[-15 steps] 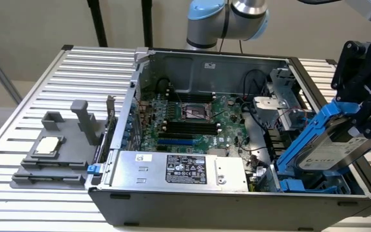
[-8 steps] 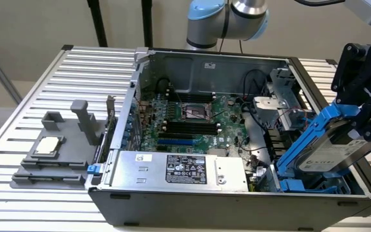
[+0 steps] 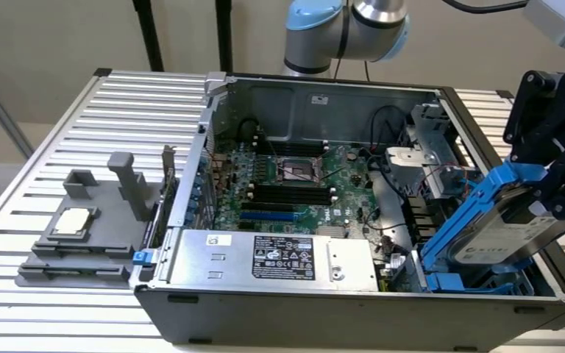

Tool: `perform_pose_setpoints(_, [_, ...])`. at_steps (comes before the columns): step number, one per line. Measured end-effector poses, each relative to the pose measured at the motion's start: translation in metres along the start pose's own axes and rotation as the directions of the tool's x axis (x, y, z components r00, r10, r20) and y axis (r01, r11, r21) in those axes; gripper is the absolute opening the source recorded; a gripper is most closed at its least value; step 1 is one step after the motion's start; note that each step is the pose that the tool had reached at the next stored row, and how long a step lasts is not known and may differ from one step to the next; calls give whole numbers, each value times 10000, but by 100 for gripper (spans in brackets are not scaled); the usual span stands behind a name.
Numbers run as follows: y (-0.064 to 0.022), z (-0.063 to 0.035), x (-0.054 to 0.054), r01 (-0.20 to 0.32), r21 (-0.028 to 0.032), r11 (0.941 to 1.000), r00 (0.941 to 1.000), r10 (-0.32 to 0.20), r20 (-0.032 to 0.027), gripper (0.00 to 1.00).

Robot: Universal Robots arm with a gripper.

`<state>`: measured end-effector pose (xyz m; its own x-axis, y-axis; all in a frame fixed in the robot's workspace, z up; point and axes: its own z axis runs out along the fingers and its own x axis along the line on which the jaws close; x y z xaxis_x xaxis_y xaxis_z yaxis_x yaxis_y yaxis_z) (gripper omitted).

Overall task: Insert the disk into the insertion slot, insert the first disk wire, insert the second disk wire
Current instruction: 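Insert the disk into the insertion slot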

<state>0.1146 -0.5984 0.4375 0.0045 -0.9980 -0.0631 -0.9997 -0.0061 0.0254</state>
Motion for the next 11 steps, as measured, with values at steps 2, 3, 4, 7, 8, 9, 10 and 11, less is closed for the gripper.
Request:
perform_pose_setpoints(2, [-1,12,3,0,4,10000,10000,0,-1,32])
perform_pose_setpoints(3, [-1,17,4,1,8,10000,10000,-1,-2,32])
perform_pose_setpoints(4, [-2,24,4,3,13,10000,10000,-3,-1,32])
perform_pose_setpoints(7, [-1,43,5,3,33,10000,10000,-3,7,32])
perform_pose_setpoints(8, [-2,49,6,4,37,10000,10000,-4,9,32])
perform_pose_setpoints(9, [-1,56,6,4,38,10000,10000,-4,11,32])
perform_pose_setpoints(10, [-1,62,7,3,39,10000,10000,-3,12,32])
perform_pose_setpoints(11, [0,67,7,3,39,10000,10000,-3,13,32])
